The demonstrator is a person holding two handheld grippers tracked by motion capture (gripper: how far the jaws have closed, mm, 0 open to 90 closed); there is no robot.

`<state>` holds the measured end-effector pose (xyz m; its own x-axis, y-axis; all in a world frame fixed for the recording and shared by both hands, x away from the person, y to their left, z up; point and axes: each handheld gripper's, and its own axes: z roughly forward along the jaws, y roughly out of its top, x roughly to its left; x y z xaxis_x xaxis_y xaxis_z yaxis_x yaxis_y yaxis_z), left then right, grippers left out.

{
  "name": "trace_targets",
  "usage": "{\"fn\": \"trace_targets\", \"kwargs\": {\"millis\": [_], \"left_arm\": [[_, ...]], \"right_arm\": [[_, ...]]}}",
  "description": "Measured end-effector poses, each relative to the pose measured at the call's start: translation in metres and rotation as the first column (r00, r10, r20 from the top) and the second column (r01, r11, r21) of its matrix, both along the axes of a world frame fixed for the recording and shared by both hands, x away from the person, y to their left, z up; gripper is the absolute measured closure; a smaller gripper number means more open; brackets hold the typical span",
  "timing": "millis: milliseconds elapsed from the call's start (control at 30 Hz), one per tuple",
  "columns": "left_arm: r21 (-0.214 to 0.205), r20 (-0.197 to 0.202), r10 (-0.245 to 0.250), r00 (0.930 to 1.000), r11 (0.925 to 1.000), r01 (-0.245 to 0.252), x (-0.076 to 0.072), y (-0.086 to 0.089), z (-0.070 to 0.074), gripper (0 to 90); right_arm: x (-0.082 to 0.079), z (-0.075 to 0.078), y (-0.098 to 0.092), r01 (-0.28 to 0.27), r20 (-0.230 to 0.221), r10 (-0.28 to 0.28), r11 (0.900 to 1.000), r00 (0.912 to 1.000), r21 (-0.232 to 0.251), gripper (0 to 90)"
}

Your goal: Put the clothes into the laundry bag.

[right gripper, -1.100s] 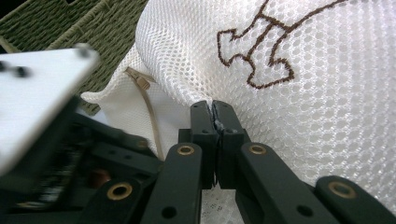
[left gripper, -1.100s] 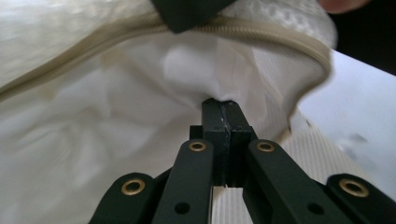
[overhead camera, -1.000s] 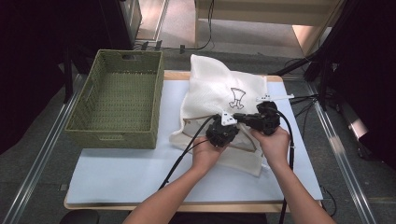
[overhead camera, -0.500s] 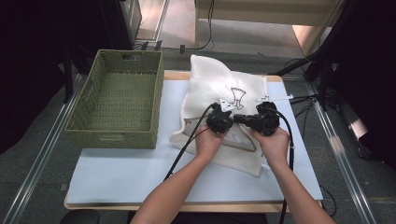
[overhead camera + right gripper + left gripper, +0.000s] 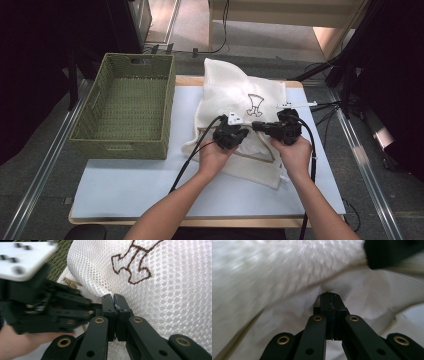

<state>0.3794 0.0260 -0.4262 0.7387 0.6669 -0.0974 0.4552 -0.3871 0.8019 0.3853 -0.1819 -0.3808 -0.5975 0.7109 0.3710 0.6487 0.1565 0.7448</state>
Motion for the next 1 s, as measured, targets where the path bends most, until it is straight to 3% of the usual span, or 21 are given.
{"fn": "trace_targets", "kwargs": {"millis": [167, 267, 433, 600, 733, 833, 1000], "left_arm": [[0.013, -0.014, 0.009, 0.9999, 0.9999, -0.009, -0.009, 0.022, -0.005, 90.0], [0.023, -0.057, 0.01, 0.9983, 0.9997, -0.009, -0.009, 0.029, -0.017, 90.0], [0.063, -0.061, 0.015, 0.998, 0.9979, -0.011, -0.003, 0.022, -0.032, 90.0], [0.081, -0.063, 0.065, 0.9959, 0.9949, -0.06, 0.012, 0.015, -0.041, 90.0], [0.119, -0.062, 0.109, 0.9921, 0.9877, -0.102, 0.027, 0.007, -0.044, 90.0], [0.11, -0.063, 0.138, 0.9884, 0.9853, -0.131, 0.035, 0.003, -0.045, 90.0], [0.047, -0.041, 0.192, 0.9805, 0.9806, -0.19, 0.042, -0.003, -0.043, 90.0]], "right_arm": [[0.001, 0.0, 0.0, -0.003, 0.001, 0.003, 1.0, 1.0, -0.003, 90.0], [0.001, 0.0, 0.001, -0.003, -0.002, 0.003, 1.0, 1.0, -0.001, 90.0], [0.001, 0.0, 0.004, -0.008, -0.007, 0.008, 0.9999, 0.9999, -0.007, 90.0], [0.001, -0.001, 0.004, -0.018, -0.008, 0.017, 0.9998, 0.9998, -0.008, 90.0], [0.0, -0.001, 0.006, -0.02, -0.005, 0.02, 0.9998, 0.9998, -0.007, 90.0], [0.0, -0.001, 0.007, -0.023, -0.004, 0.023, 0.9997, 0.9997, -0.007, 90.0], [0.0, 0.0, 0.009, -0.028, 0.001, 0.028, 0.9996, 0.9996, -0.003, 90.0]]}}
